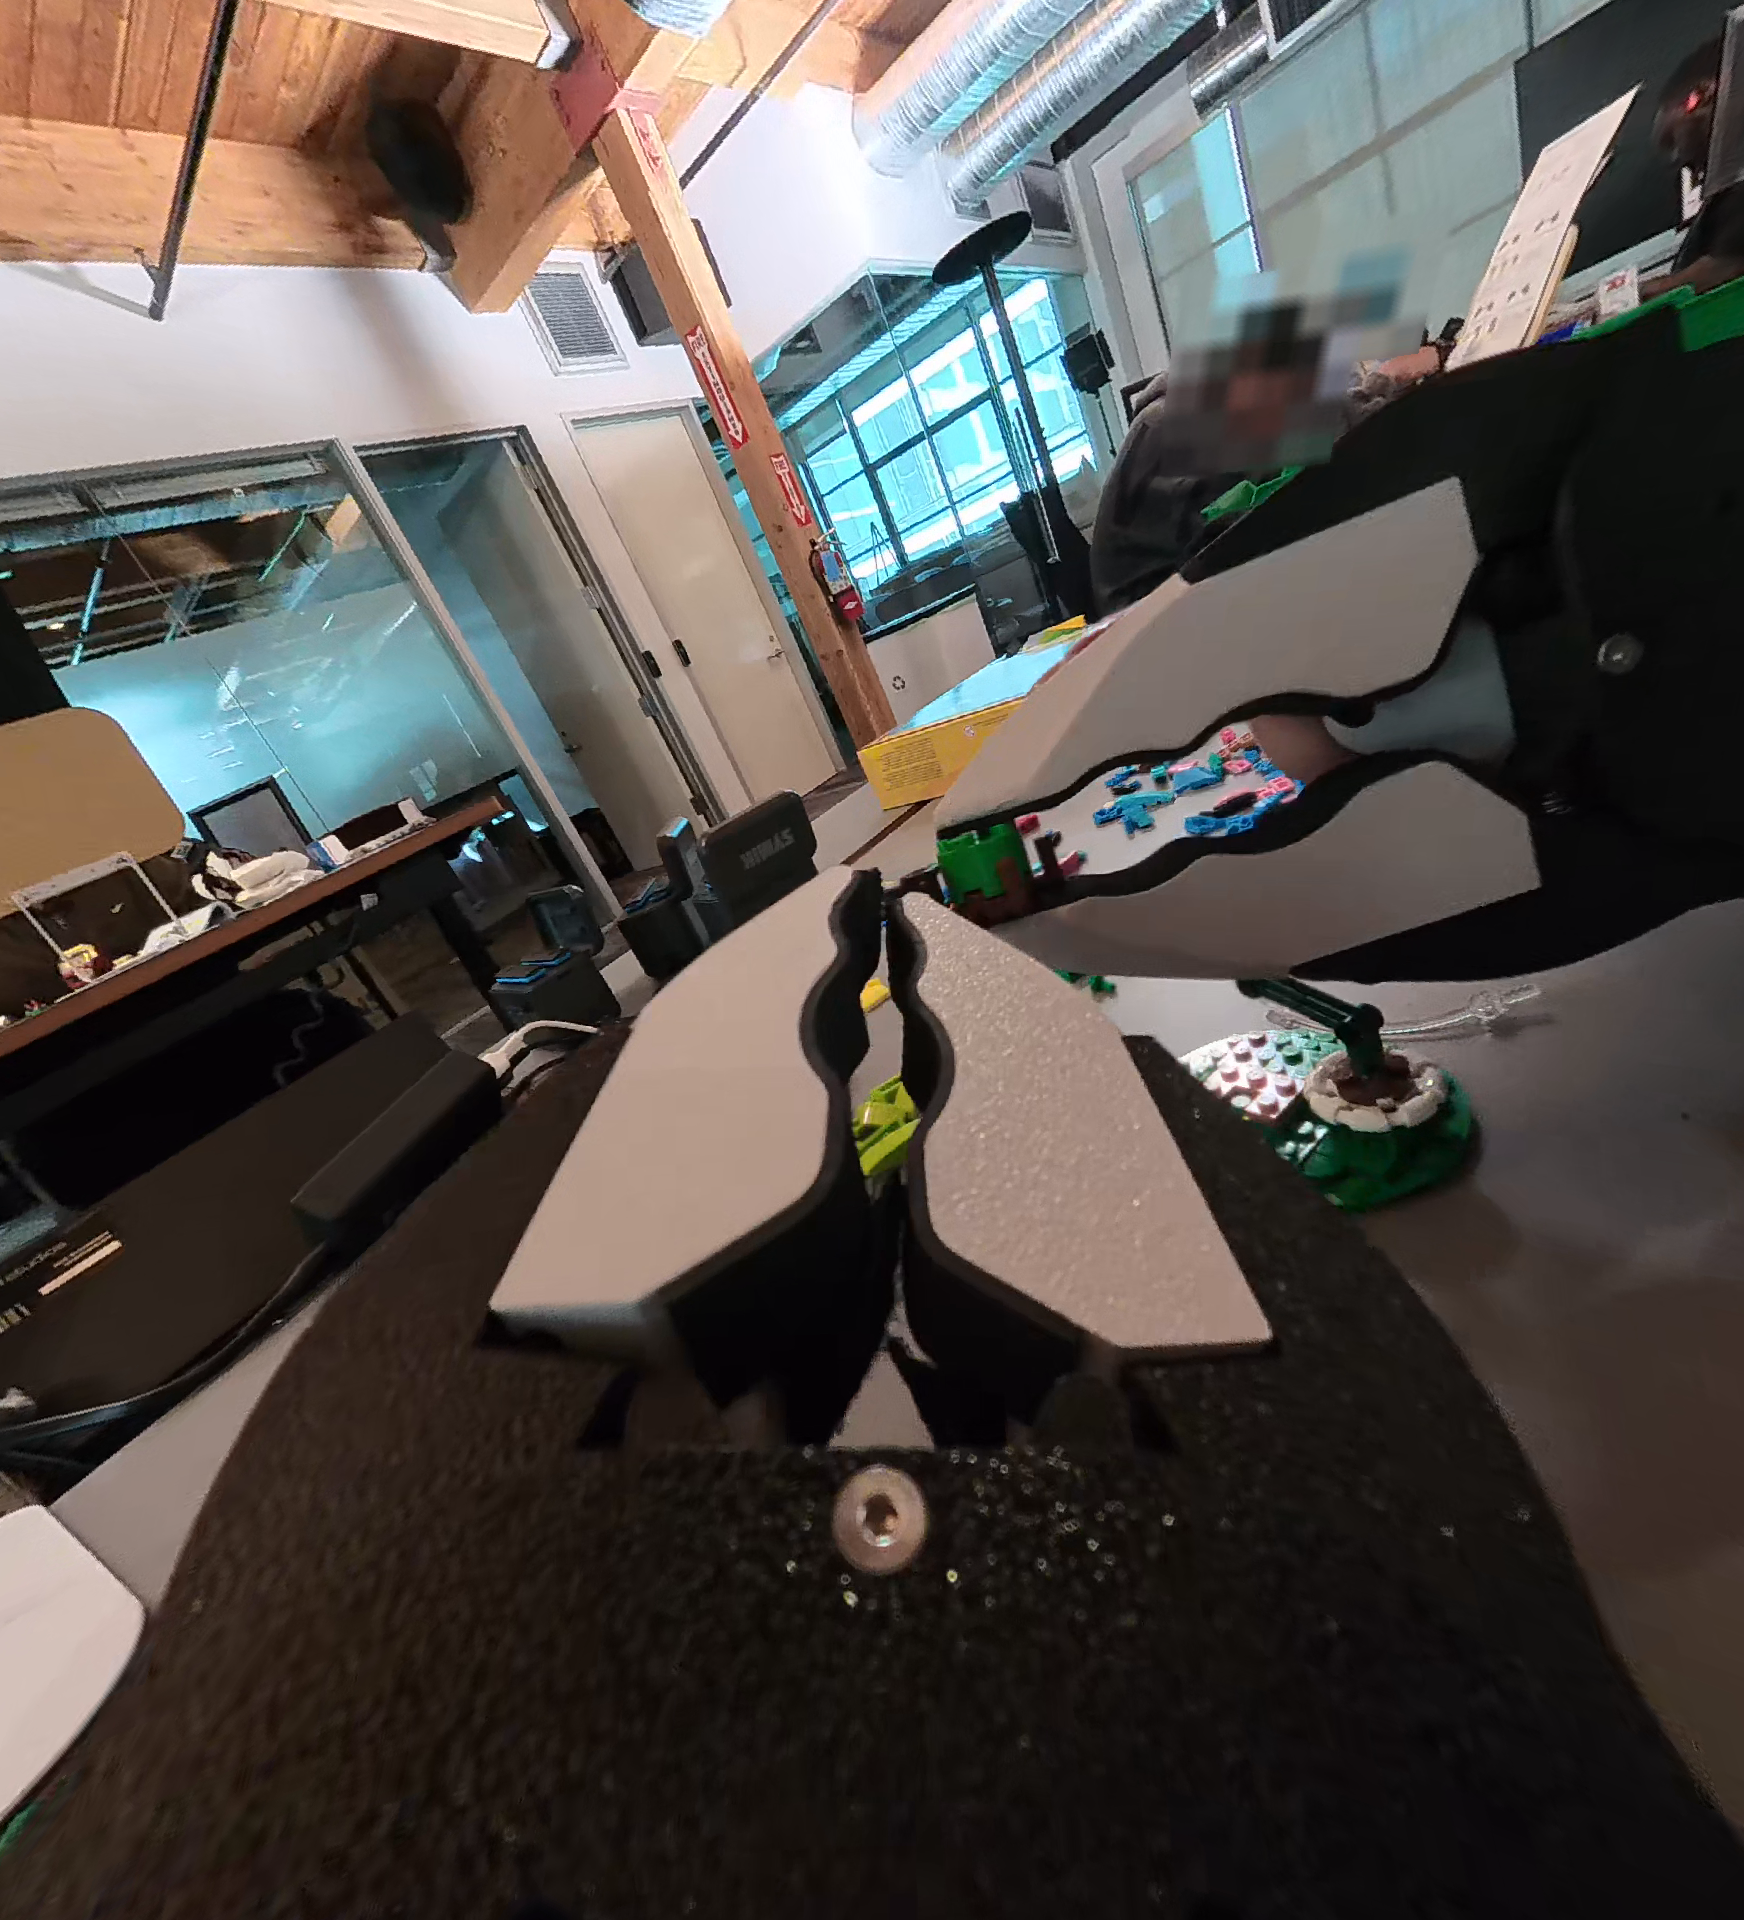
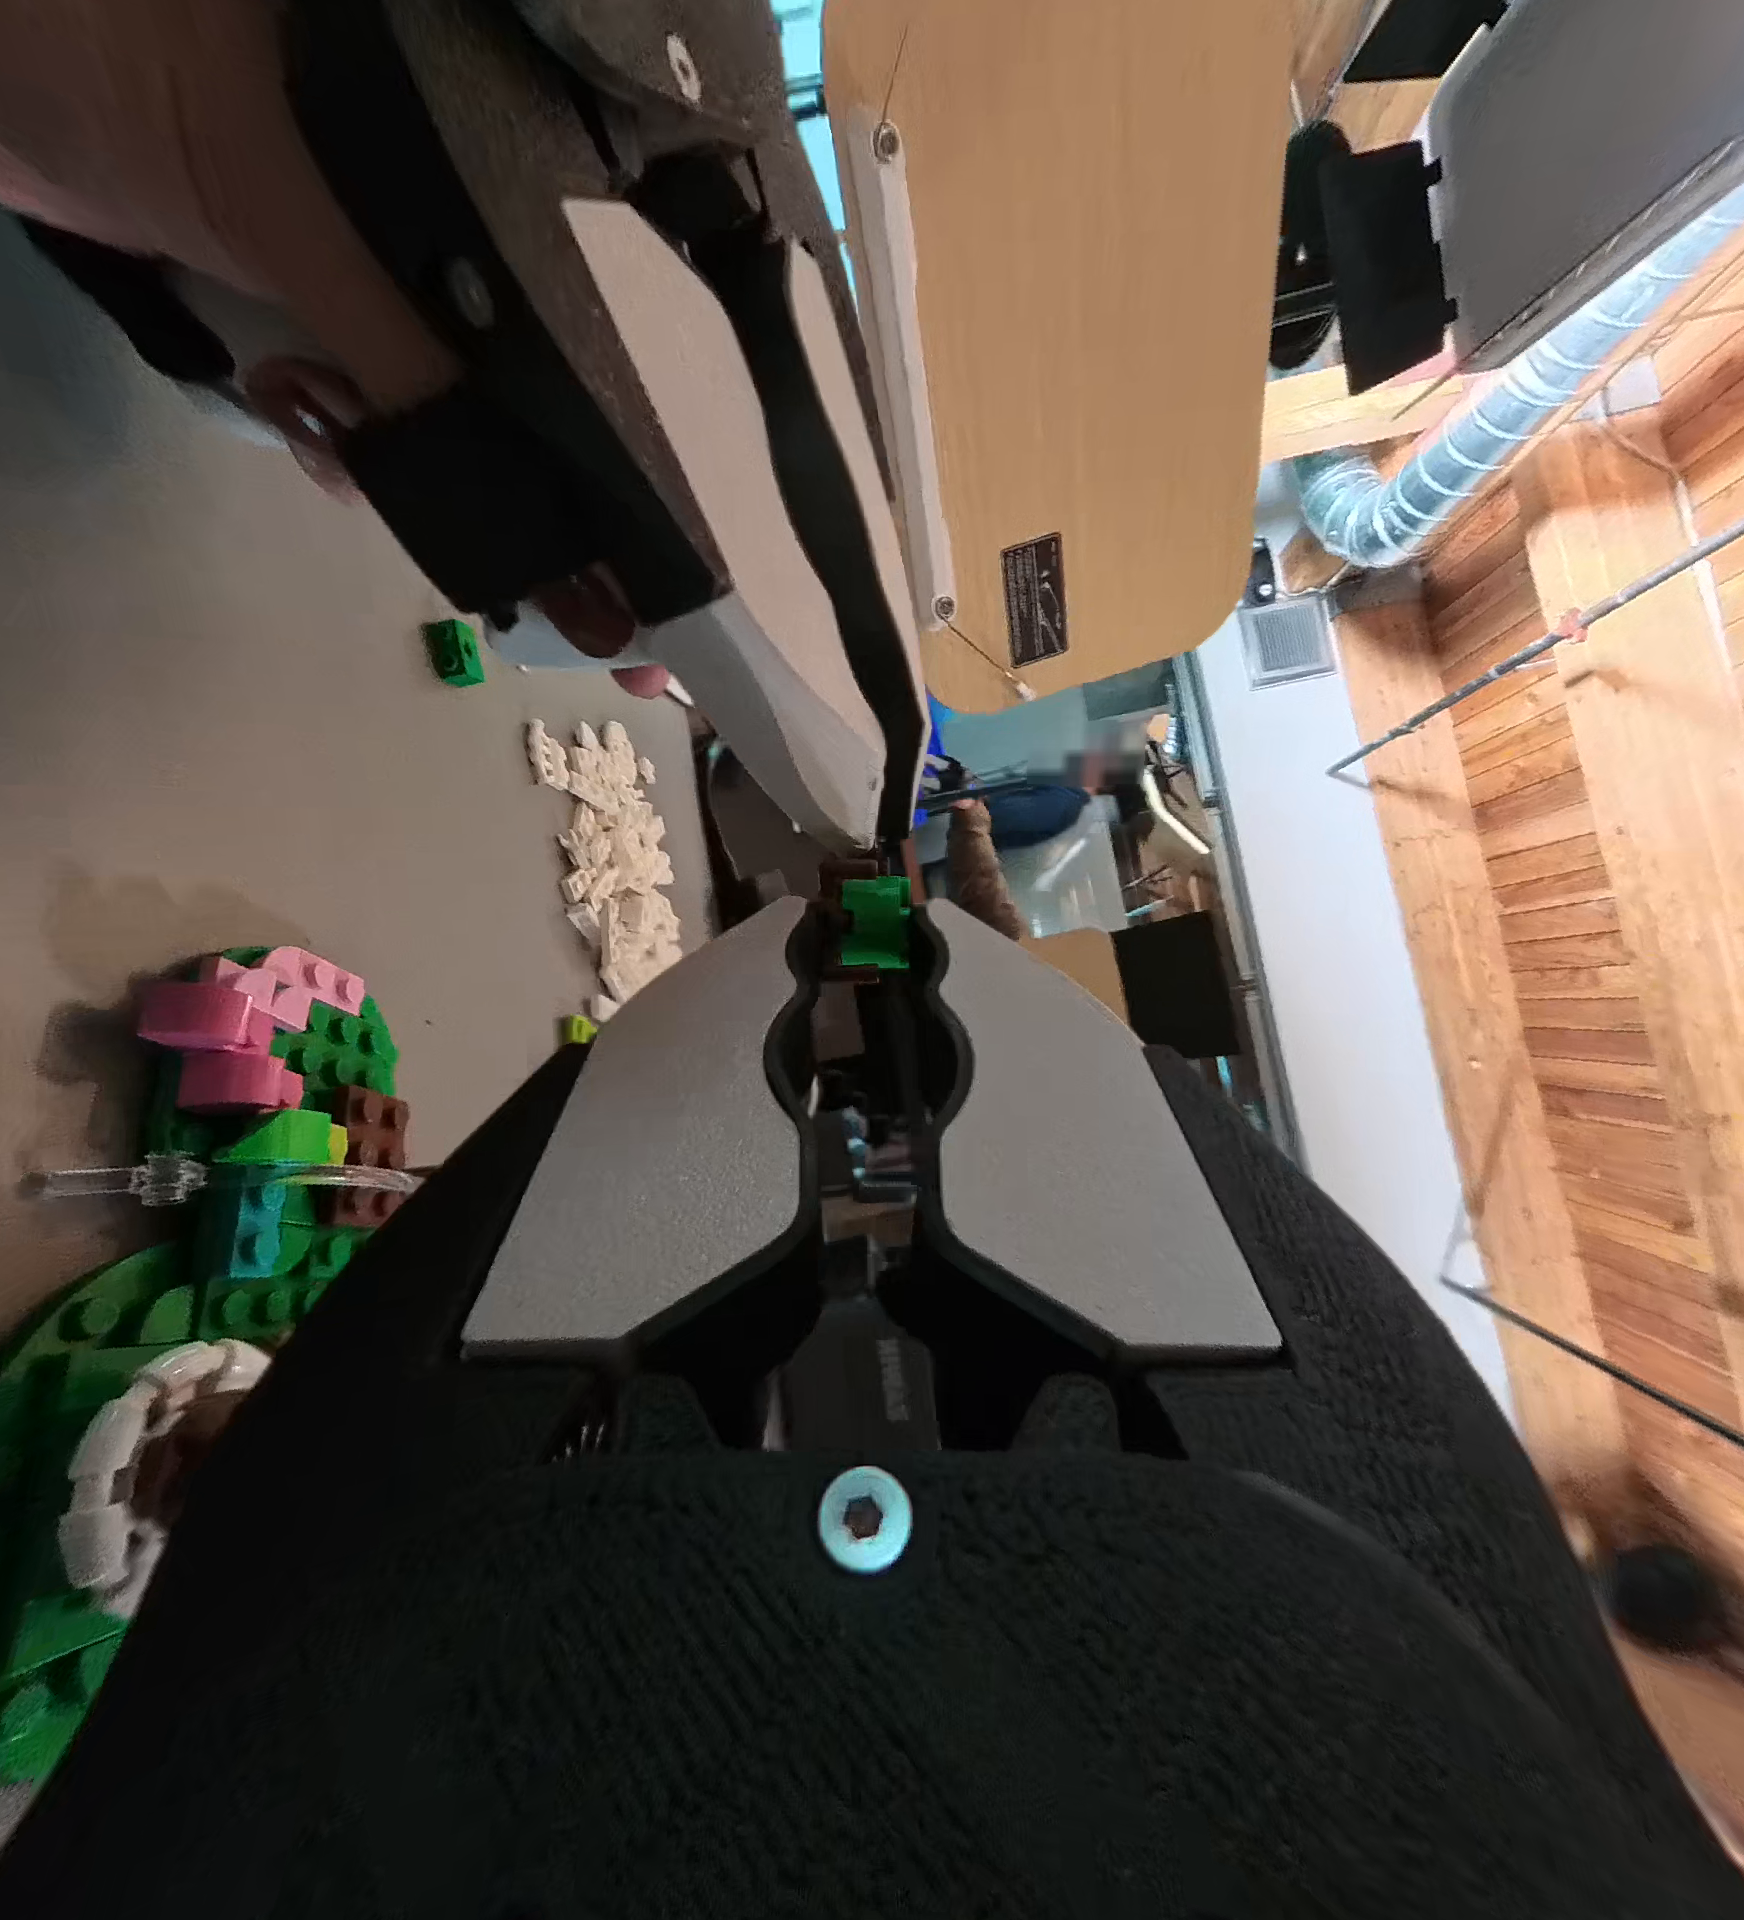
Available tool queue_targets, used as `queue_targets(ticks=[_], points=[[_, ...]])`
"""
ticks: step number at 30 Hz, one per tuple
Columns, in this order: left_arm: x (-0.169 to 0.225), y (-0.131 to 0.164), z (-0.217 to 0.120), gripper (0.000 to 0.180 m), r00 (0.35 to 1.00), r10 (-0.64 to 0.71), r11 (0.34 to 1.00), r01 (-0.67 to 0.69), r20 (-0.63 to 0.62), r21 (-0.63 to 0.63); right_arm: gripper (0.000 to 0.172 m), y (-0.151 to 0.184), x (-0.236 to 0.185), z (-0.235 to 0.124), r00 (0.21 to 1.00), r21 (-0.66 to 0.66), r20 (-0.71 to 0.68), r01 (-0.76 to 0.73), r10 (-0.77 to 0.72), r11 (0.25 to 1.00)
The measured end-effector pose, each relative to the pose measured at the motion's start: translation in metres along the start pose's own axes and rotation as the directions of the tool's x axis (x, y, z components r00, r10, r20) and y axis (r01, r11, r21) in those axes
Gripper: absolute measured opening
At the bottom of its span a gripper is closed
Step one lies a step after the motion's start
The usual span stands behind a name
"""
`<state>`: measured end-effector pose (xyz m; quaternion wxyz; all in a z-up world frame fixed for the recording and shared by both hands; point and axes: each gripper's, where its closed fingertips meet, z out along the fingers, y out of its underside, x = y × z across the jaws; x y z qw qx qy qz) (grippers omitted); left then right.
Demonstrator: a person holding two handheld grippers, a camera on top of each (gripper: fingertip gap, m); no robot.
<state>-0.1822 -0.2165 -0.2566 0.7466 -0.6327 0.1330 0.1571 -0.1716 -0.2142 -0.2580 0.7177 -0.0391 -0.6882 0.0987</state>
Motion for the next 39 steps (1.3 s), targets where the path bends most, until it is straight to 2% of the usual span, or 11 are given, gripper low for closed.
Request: queue_targets(ticks=[3,5,8,10,14,16,23,31,33,36,39], points=[[0.000,-0.001,0.000,0.006,0.998,-0.065,0.998,0.065,-0.017,0.025,0.015,0.003,0.002,0.003,0.996,-0.038,-0.058,0.068,-0.070,0.997],[0.003,-0.009,-0.003,0.009,0.984,-0.161,0.982,0.168,-0.081,0.086,0.014,0.006,0.011,0.003,0.992,-0.056,-0.114,0.046,-0.052,0.997],[0.010,-0.018,-0.003,0.028,0.922,-0.336,0.928,0.359,-0.193,0.099,0.014,0.005,0.027,-0.003,0.976,-0.041,-0.197,0.083,-0.090,0.996],[0.017,-0.021,-0.001,0.035,0.851,-0.446,0.875,0.480,-0.276,0.067,0.014,0.001,0.034,-0.007,0.950,-0.045,-0.258,0.173,-0.179,0.984],[0.029,-0.038,-0.008,0.048,0.643,-0.601,0.719,0.695,-0.475,0.031,0.014,-0.012,0.027,-0.009,0.922,-0.012,-0.272,0.283,-0.275,0.959],[0.024,-0.042,-0.011,0.047,0.613,-0.615,0.682,0.729,-0.495,0.055,0.014,-0.016,0.026,-0.009,0.913,-0.005,-0.281,0.306,-0.295,0.952],[0.016,-0.037,-0.011,0.019,0.582,-0.649,0.643,0.764,-0.489,0.055,0.015,-0.024,0.025,-0.010,0.894,0.007,-0.300,0.352,-0.334,0.936],[0.010,-0.033,-0.010,0.019,0.469,-0.714,0.547,0.837,-0.520,0.006,0.014,-0.030,0.020,-0.011,0.901,0.040,-0.285,0.353,-0.328,0.935],[0.011,-0.031,-0.009,0.013,0.438,-0.729,0.528,0.849,-0.525,-0.024,0.014,-0.029,0.018,-0.010,0.902,0.037,-0.274,0.356,-0.333,0.934],[0.009,-0.029,-0.008,0.011,0.479,-0.727,0.555,0.832,-0.493,-0.011,0.016,-0.025,0.016,-0.008,0.913,0.032,-0.254,0.337,-0.318,0.941],[-0.003,-0.023,-0.008,0.007,0.660,-0.645,0.706,0.708,-0.384,0.032,0.024,-0.016,0.019,-0.007,0.929,0.013,-0.238,0.294,-0.283,0.956]])
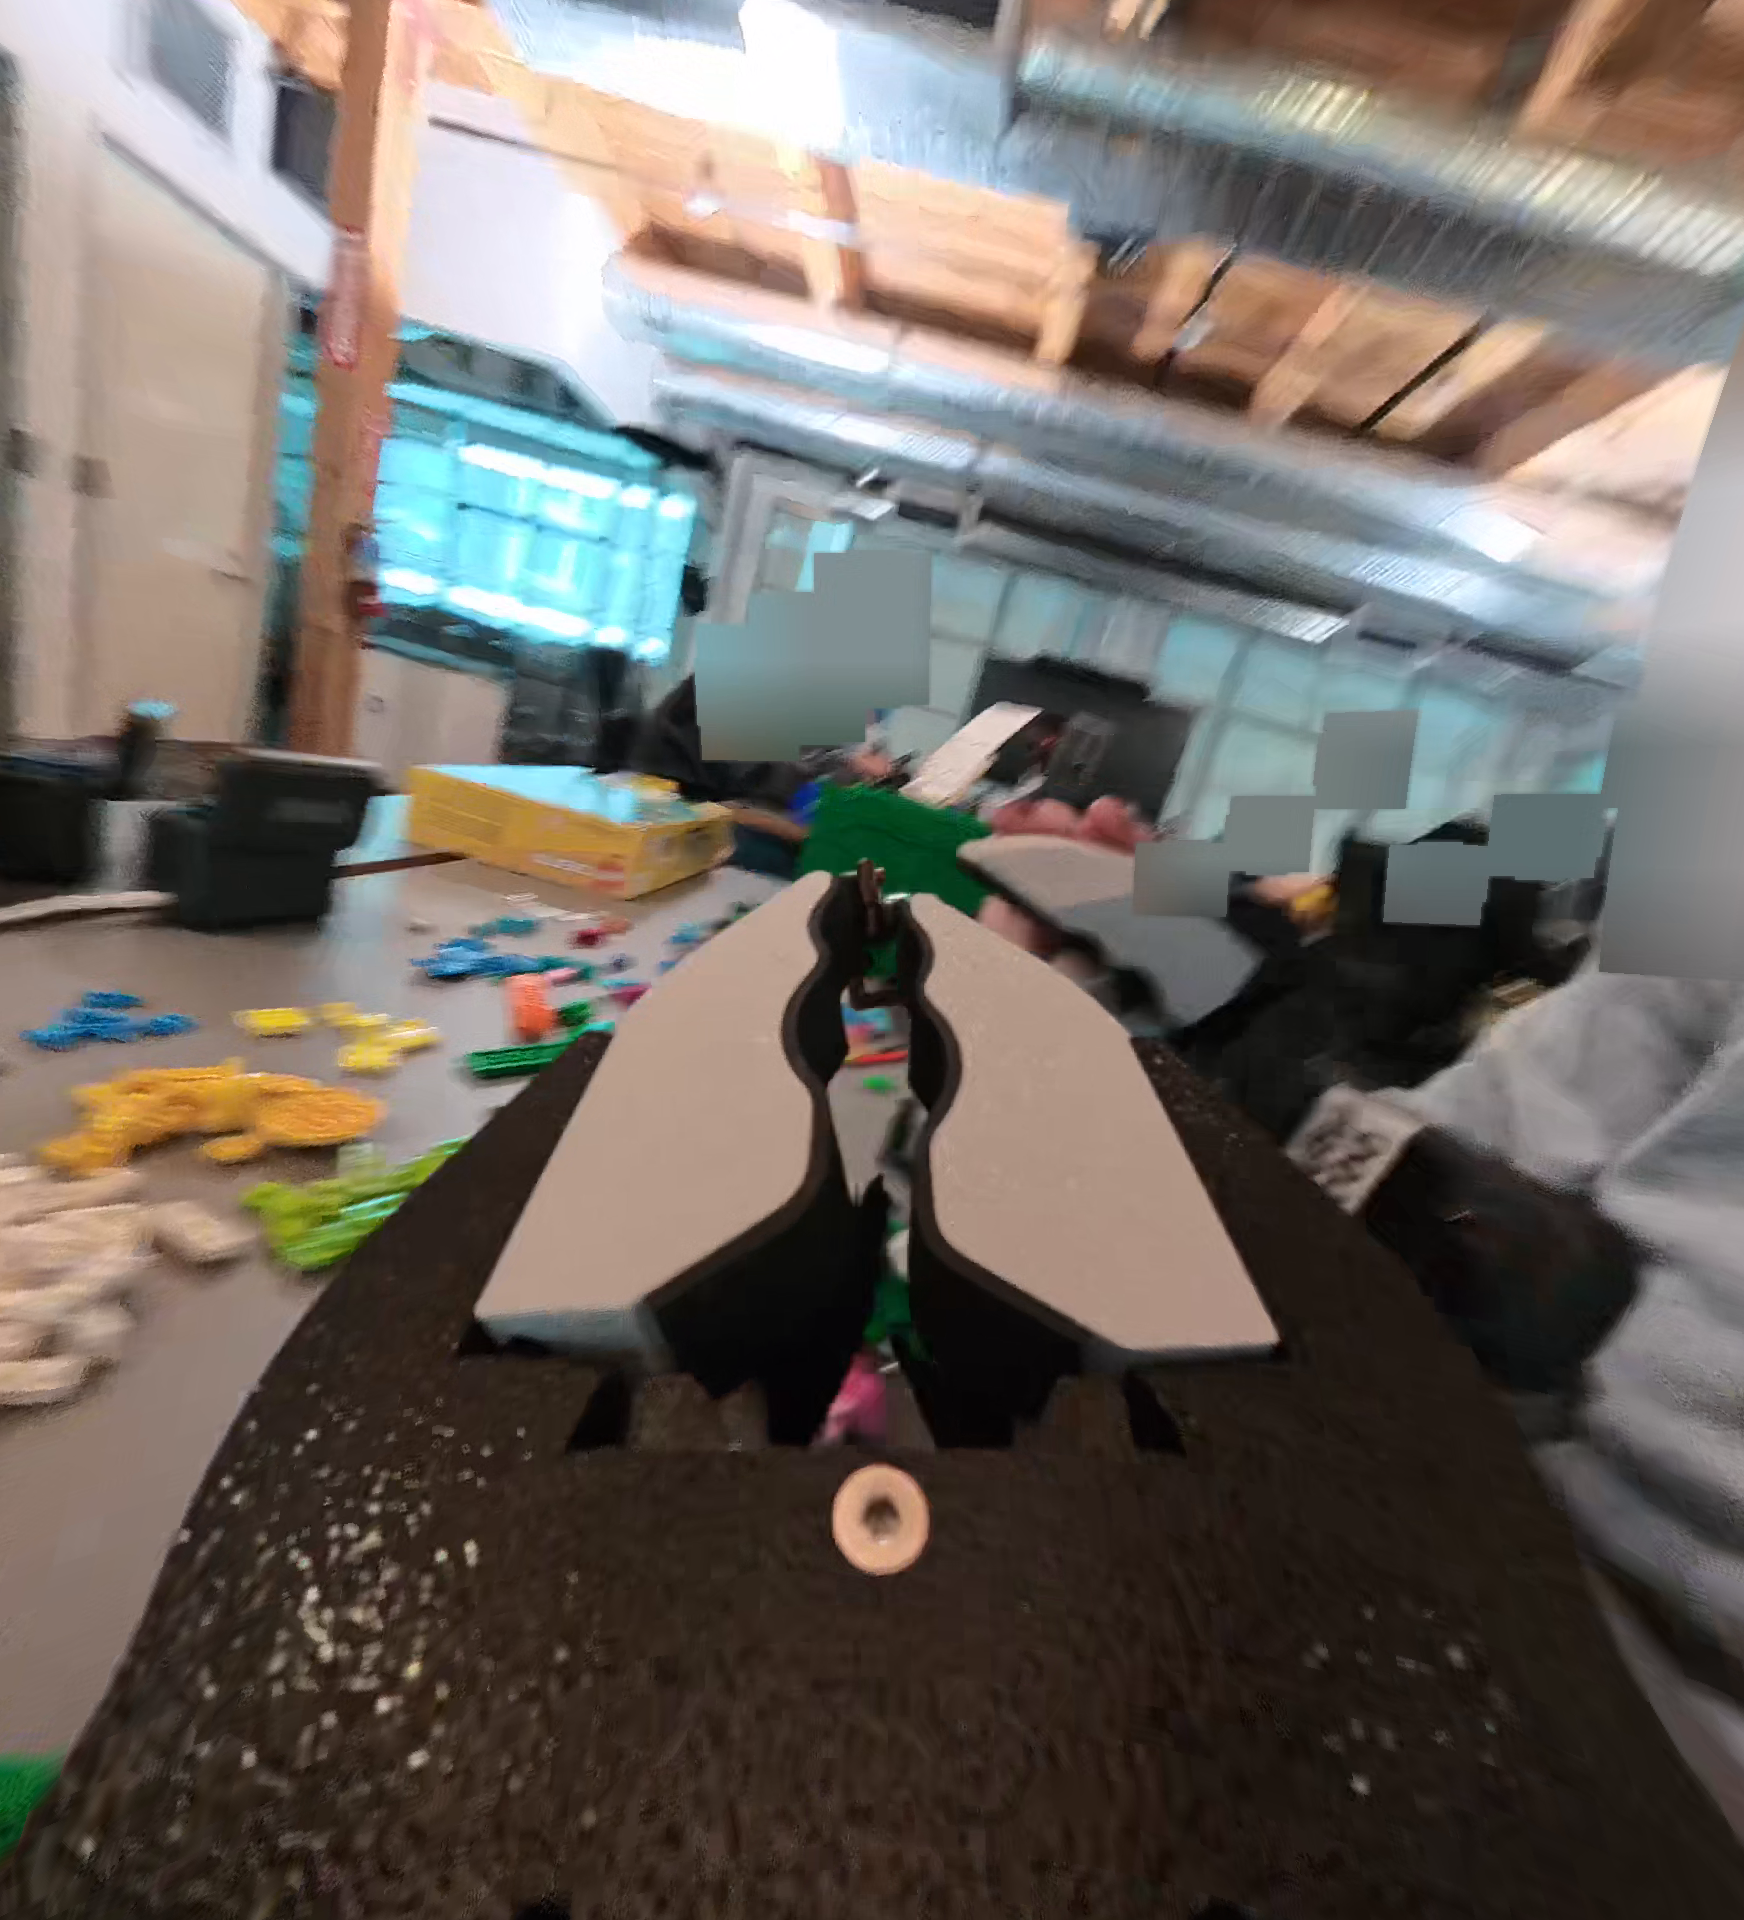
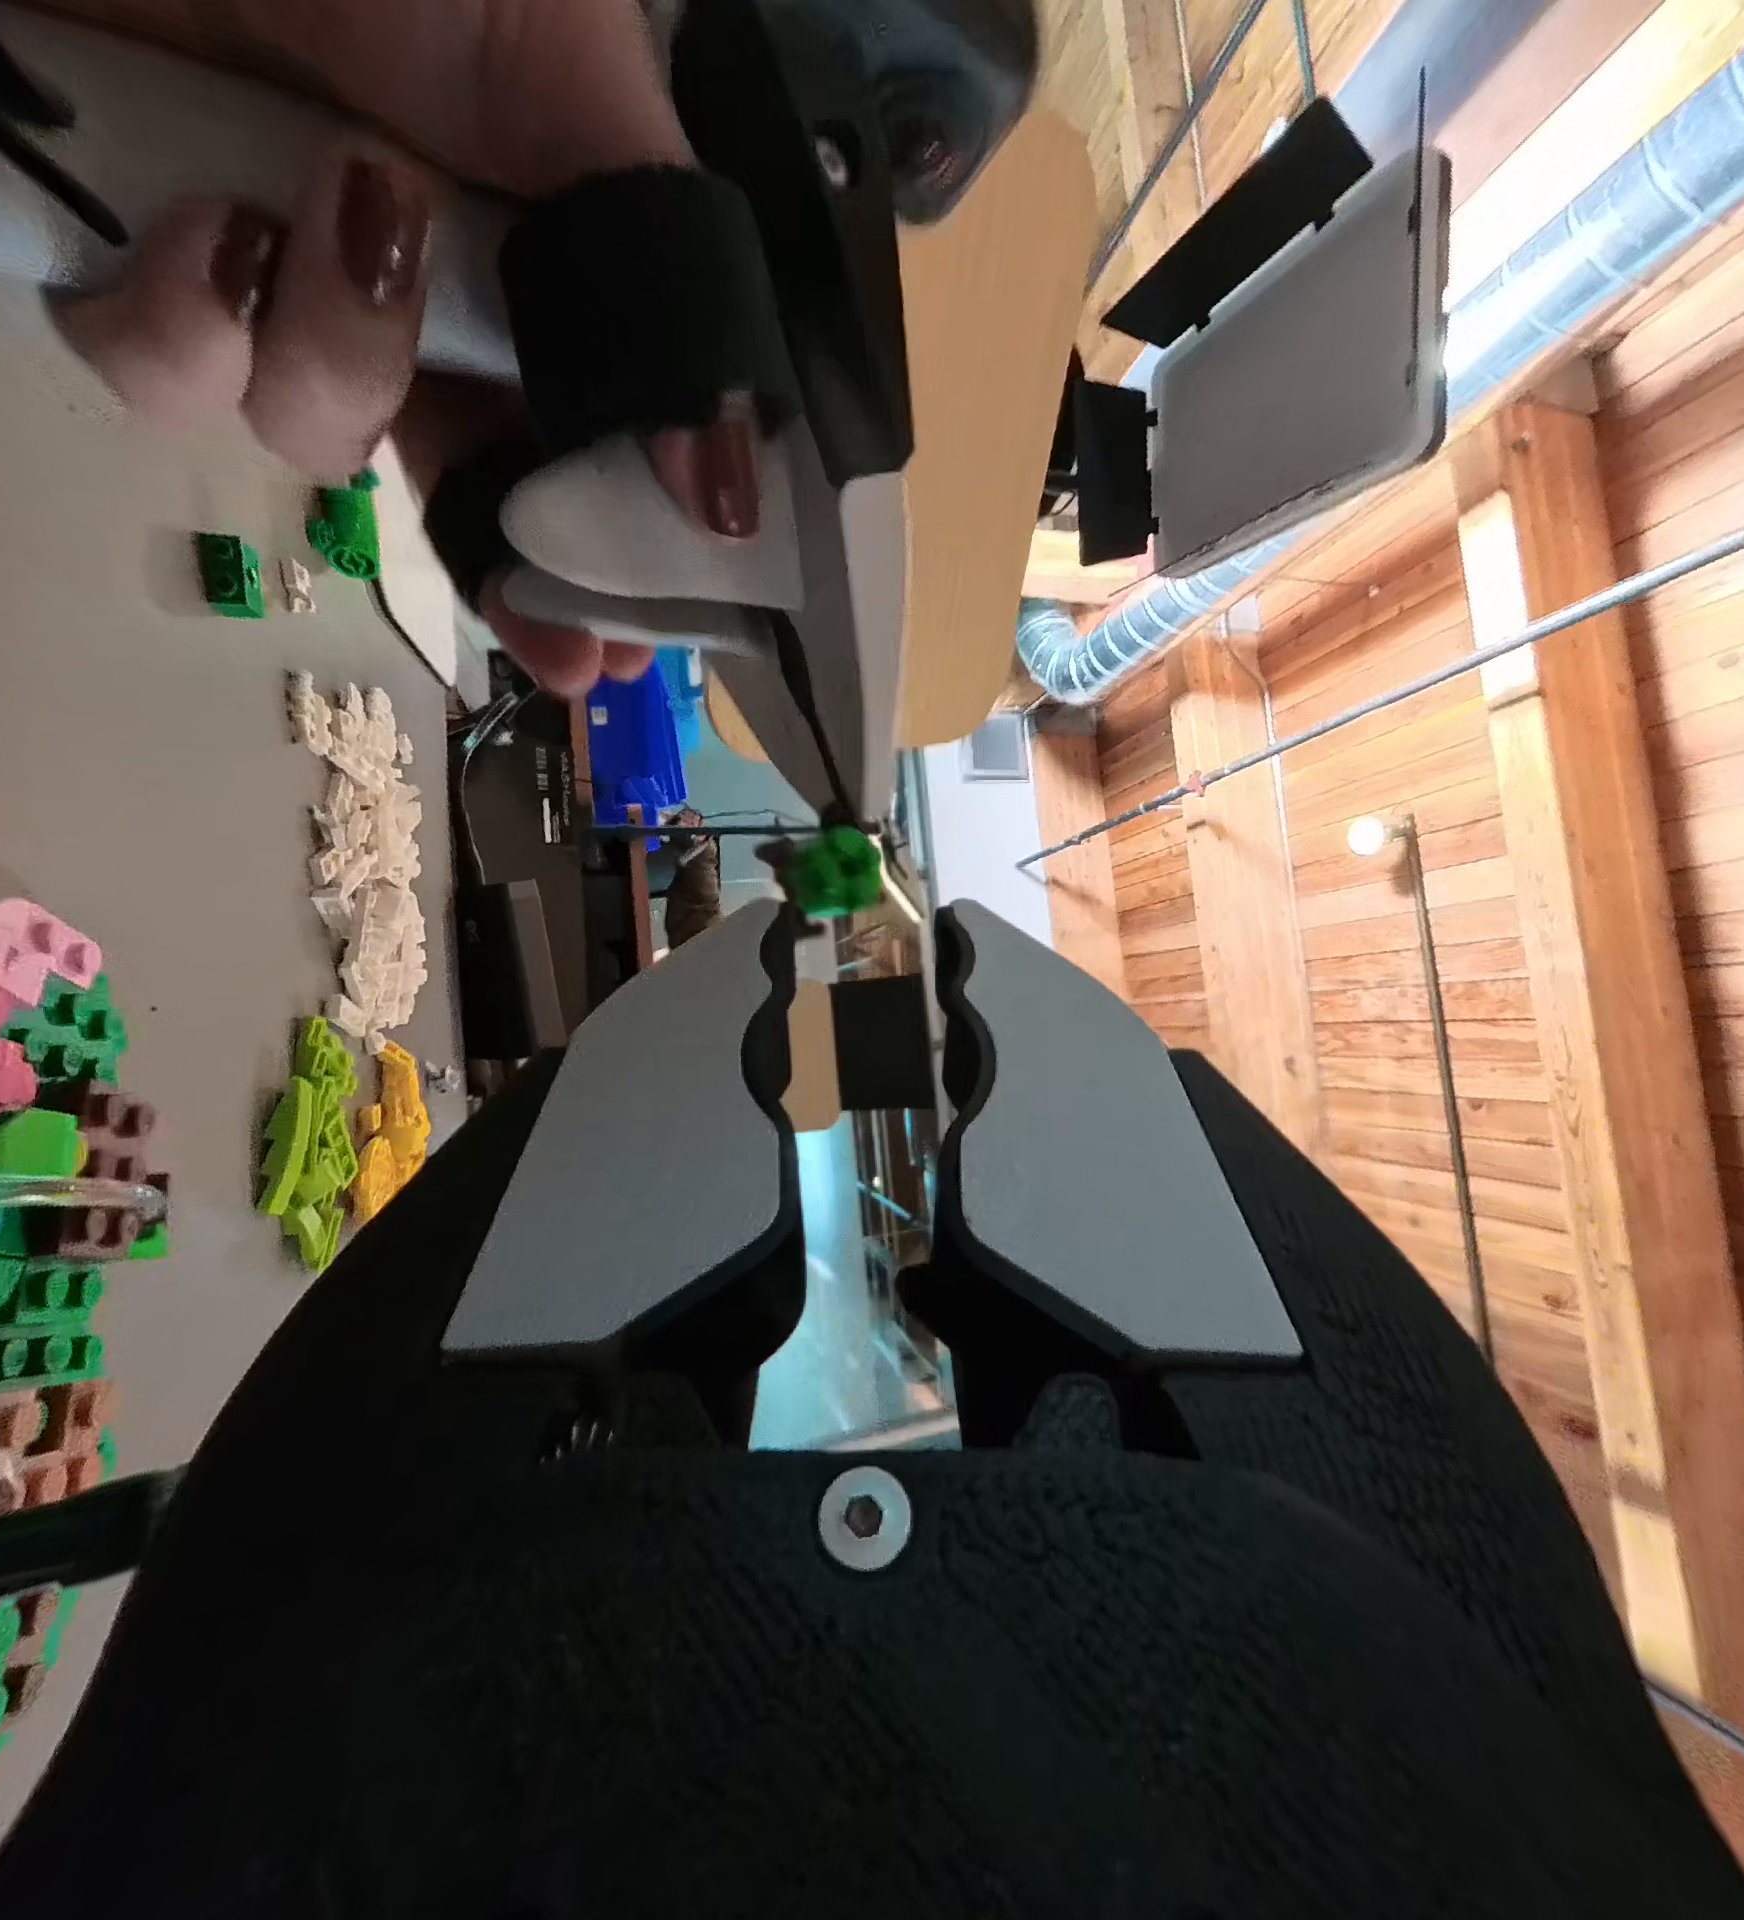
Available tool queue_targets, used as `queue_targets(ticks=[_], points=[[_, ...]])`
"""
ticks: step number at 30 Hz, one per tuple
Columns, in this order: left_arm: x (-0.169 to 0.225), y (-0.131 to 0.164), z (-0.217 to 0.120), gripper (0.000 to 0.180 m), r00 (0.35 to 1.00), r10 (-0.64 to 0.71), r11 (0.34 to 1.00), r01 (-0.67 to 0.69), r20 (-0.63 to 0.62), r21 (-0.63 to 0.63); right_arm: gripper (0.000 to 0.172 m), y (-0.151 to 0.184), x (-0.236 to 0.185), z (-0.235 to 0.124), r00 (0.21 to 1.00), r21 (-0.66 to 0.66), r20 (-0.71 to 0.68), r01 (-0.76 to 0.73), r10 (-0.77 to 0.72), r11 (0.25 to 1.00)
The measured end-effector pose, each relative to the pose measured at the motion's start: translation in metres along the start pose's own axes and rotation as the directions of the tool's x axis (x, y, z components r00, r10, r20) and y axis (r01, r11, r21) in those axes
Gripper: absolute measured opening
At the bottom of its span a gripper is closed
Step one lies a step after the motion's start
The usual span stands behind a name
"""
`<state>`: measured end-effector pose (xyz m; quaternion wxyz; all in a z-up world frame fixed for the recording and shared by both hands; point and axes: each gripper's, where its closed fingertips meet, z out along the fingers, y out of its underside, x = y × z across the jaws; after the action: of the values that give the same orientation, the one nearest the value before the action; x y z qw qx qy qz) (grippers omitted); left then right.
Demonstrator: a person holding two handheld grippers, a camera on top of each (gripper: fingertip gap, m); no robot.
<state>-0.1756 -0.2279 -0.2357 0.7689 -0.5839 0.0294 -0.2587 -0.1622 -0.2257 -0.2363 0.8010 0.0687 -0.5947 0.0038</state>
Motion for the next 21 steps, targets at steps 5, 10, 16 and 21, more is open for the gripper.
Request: queue_targets(ticks=[5,10,16,21], points=[[-0.042,0.023,-0.018,0.007,0.887,0.439,0.821,-0.331,0.144,-0.464,0.023,0.019,0.008,0.002,0.997,-0.080,-0.018,-0.077,0.076,0.994],[-0.063,0.061,-0.033,0.007,0.840,0.526,0.642,-0.290,0.133,-0.710,0.018,0.033,0.002,0.005,0.992,-0.160,0.007,-0.127,0.129,0.979],[-0.064,0.085,-0.037,0.008,0.830,0.539,0.546,-0.210,0.147,-0.811,0.011,0.041,0.000,0.006,0.965,-0.175,-0.019,-0.262,0.263,0.949],[-0.066,0.091,-0.037,0.022,0.843,0.510,0.563,-0.175,0.173,-0.808,0.009,0.046,-0.001,0.006,0.967,-0.193,-0.023,-0.255,0.255,0.948]])
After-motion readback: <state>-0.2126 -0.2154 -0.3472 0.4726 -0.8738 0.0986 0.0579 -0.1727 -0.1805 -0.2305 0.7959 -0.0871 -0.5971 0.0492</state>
